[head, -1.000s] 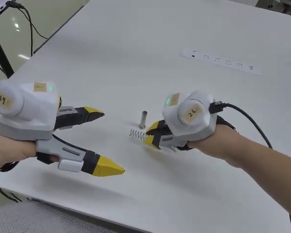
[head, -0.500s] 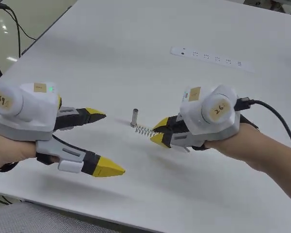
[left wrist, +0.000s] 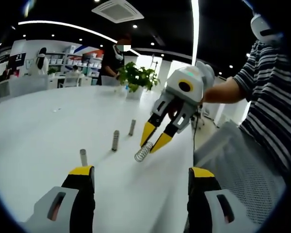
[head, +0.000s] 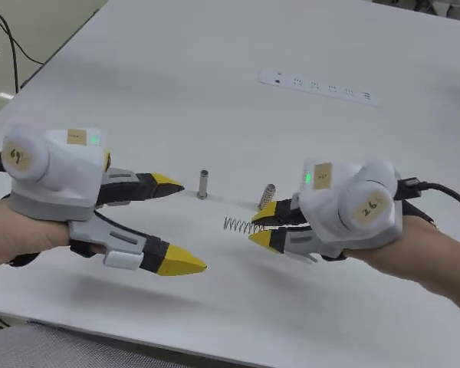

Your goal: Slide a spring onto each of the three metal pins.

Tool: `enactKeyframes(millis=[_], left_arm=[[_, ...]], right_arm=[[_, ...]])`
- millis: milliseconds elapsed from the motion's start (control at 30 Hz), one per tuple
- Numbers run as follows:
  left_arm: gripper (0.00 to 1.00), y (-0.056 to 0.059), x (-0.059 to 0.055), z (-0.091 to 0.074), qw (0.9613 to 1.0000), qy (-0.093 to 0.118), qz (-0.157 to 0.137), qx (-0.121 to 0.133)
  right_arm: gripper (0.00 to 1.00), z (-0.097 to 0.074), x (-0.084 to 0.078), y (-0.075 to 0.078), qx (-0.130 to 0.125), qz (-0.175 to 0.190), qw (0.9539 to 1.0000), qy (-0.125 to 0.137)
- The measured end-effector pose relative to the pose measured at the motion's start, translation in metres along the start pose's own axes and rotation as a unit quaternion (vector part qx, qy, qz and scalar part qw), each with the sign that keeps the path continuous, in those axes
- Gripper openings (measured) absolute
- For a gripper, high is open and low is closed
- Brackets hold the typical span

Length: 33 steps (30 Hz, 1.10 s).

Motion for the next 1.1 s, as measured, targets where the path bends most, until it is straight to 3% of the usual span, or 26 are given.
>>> enactKeyframes(millis=[167,367,600,1100], left_arm=[[0.5,-0.001,0.002,0.013,0.9998,-0.007,0.013,-0.013],[0.42,-0.001,0.006,0.027,0.9993,-0.008,0.021,-0.029],[0.32,-0.003,0.011,0.041,0.999,0.005,0.021,-0.039],[0.16,0.0,0.016,0.054,0.9978,0.015,0.031,-0.057]], right_arm=[[0.08,-0.002,-0.003,-0.003,0.0,-0.002,1.0,0.0],[0.08,-0.005,-0.003,-0.004,-0.003,-0.004,1.0,0.002],[0.08,-0.009,-0.002,-0.004,-0.006,-0.004,1.0,0.006],[0.08,-0.017,0.003,-0.003,-0.005,-0.007,0.9998,0.018]])
Point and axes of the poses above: the centre of the closed fingertips' face, and the gripper's own axes: z roughly forward along the fingers, y roughly to its right, x roughly out of its top, the point moved 8 cm from there along -z, roughly backward along the fingers, and after that the axes turned 9 degrees about z, right-handed, at the moved point
